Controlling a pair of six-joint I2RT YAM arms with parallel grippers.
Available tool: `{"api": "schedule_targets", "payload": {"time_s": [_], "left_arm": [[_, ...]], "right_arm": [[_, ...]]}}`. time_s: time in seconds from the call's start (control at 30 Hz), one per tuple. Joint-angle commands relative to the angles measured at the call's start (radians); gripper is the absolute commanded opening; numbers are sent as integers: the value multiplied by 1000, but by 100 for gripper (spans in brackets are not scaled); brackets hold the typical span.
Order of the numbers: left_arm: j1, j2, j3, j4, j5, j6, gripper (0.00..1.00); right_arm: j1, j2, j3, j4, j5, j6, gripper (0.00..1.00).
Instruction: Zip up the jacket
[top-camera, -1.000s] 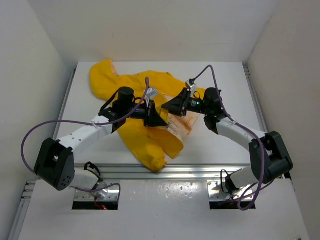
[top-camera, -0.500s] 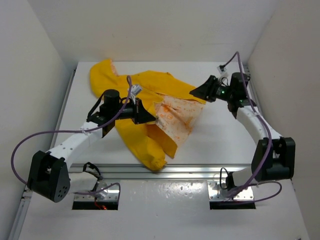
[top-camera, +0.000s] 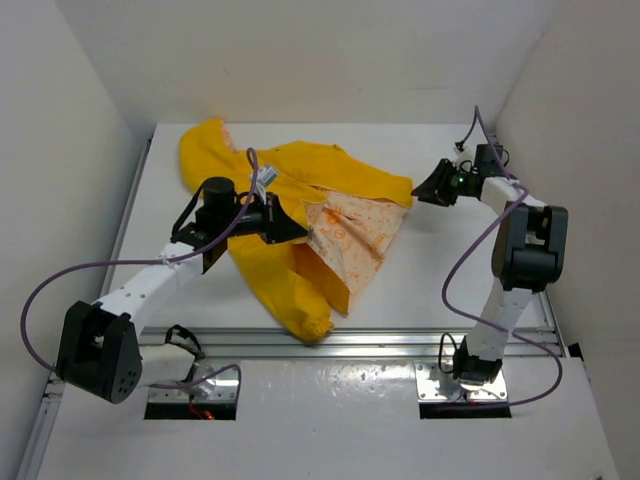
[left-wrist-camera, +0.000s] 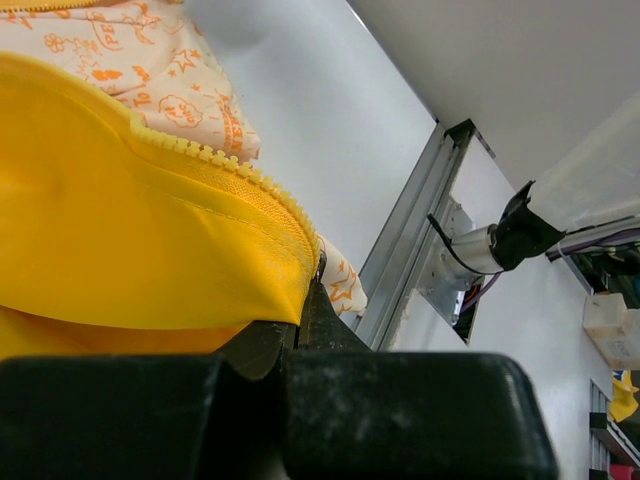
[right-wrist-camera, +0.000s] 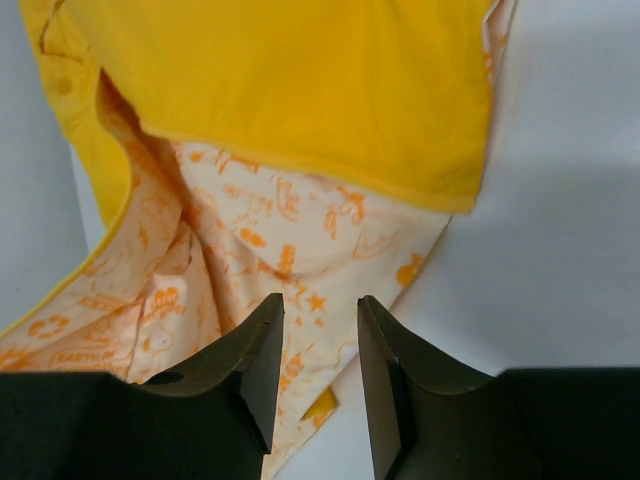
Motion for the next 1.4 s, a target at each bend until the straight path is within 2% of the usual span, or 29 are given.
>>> {"api": "schedule_targets", "payload": {"time_s": [0.0, 0.13, 0.23, 0.43, 0.9, 1.07, 1.17, 1.2, 1.37], "left_arm": [[22, 18, 39, 37, 11, 6, 0], [32, 37, 48, 37, 20, 6, 0], [41, 37, 48, 37, 20, 6, 0], [41, 66, 57, 55, 20, -13, 0], [50, 106, 76, 55, 29, -22, 0], [50, 106, 76, 55, 29, -22, 0], [50, 115, 76, 55, 29, -22, 0], [50, 115, 76, 55, 29, -22, 0], [50, 124, 76, 55, 38, -22, 0]], "right_arm": [[4, 62, 140, -6, 31, -32, 36], [-2, 173, 263, -24, 78, -49, 47], [-8, 230, 301, -15, 104, -34, 47], [-4, 326, 408, -33, 129, -43, 38], [15, 440, 459, 10, 63, -28, 39], [31, 448, 445, 19, 26, -6, 29], [35, 432, 410, 20, -6, 6, 19], [28, 413, 378, 27, -21, 5, 12], [9, 380, 324, 59, -85, 72, 0]]}}
